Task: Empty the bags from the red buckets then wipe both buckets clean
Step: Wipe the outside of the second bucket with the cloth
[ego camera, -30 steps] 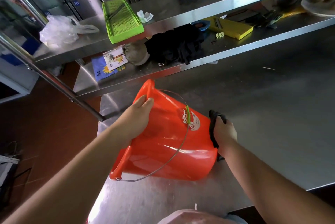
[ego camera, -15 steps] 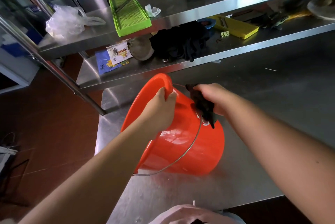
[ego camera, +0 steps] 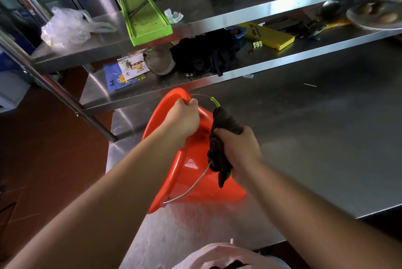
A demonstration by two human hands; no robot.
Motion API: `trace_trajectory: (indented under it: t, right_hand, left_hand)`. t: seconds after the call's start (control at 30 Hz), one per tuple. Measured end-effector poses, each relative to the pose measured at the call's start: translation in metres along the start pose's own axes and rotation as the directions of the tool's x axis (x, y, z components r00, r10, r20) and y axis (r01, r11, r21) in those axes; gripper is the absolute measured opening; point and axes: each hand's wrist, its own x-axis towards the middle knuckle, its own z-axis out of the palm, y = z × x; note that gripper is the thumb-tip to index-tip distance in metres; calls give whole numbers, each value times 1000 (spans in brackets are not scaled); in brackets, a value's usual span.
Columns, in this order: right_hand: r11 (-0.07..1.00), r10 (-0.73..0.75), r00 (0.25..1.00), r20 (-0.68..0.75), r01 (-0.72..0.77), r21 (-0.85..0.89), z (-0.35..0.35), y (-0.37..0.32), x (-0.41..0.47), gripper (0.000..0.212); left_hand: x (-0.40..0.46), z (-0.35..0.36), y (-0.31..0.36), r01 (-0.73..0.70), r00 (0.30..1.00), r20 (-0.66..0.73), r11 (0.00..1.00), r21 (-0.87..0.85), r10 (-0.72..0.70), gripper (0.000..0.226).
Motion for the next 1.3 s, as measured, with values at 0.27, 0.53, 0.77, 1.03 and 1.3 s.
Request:
trace_trajectory:
  t: [0.27, 0.53, 0.77, 1.03, 1.3]
  right_hand:
    - [994, -55, 996, 68, 49, 94, 22, 43, -70, 34]
    - [990, -121, 939, 322, 89, 111, 37, 71, -96, 30]
    - [988, -45, 898, 437, 103, -111, 20, 56, -81, 36]
    - [975, -220, 919, -327, 211, -64, -98, 32, 16, 21]
    - [824, -165, 932, -324, -50, -564, -82, 68, 66, 53]
  left_hand:
    - [1, -2, 6, -9, 1000, 4, 998, -66, 9, 41]
    - [-4, -11, 3, 72, 995, 75, 995, -63, -67, 53]
    - [-13, -23, 0, -10, 976, 218, 998, -67, 24, 47]
    - [-6, -28, -4, 64, 975, 220, 986, -154, -29, 44]
    - [1, -26, -5, 140, 971, 223, 958, -252, -83, 39]
